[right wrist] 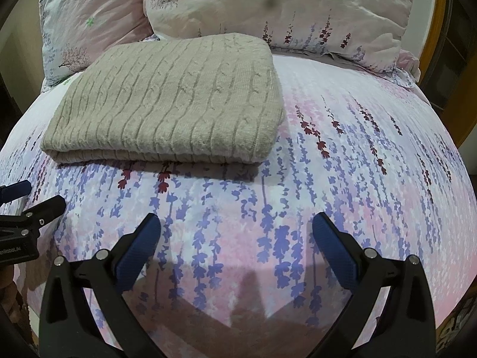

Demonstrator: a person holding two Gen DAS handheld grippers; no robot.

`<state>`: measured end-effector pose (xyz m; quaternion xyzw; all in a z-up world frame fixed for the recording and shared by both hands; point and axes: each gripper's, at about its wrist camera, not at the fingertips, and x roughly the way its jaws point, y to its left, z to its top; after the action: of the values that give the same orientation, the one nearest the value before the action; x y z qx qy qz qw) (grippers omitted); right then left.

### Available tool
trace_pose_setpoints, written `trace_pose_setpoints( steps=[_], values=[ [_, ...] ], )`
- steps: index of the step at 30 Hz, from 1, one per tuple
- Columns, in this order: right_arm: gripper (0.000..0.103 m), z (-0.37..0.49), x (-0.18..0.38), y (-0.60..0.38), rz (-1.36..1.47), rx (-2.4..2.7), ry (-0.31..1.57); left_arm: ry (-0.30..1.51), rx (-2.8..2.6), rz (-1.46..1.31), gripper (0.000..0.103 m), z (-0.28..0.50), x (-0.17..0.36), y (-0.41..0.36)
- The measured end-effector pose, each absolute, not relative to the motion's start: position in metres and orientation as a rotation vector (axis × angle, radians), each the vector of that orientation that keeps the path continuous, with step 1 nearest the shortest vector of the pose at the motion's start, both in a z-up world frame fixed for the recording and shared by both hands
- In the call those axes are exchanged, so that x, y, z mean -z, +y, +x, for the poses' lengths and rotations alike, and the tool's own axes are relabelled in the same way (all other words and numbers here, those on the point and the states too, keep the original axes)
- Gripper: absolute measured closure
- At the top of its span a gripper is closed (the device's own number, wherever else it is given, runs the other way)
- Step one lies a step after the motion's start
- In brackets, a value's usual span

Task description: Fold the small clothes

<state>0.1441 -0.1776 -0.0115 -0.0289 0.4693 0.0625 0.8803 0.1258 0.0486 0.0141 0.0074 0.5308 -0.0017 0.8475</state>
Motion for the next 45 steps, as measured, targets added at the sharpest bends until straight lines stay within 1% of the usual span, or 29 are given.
trace_pose_setpoints(
  steps=[9, 45],
  values=[
    [0.002, 0.1474, 0.0112, -0.1768, -0.067, -0.136, 0.991, 1.143, 0.013, 0.021, 0.001, 0.1293, -0.0125, 0.0490],
    [0.002, 0.1467, 0.0116, -0.1765, -0.065, -0.134, 0.988, 1.148, 0.009, 0.018, 0.001, 0.1292, -0.0122, 0.0487]
  ],
)
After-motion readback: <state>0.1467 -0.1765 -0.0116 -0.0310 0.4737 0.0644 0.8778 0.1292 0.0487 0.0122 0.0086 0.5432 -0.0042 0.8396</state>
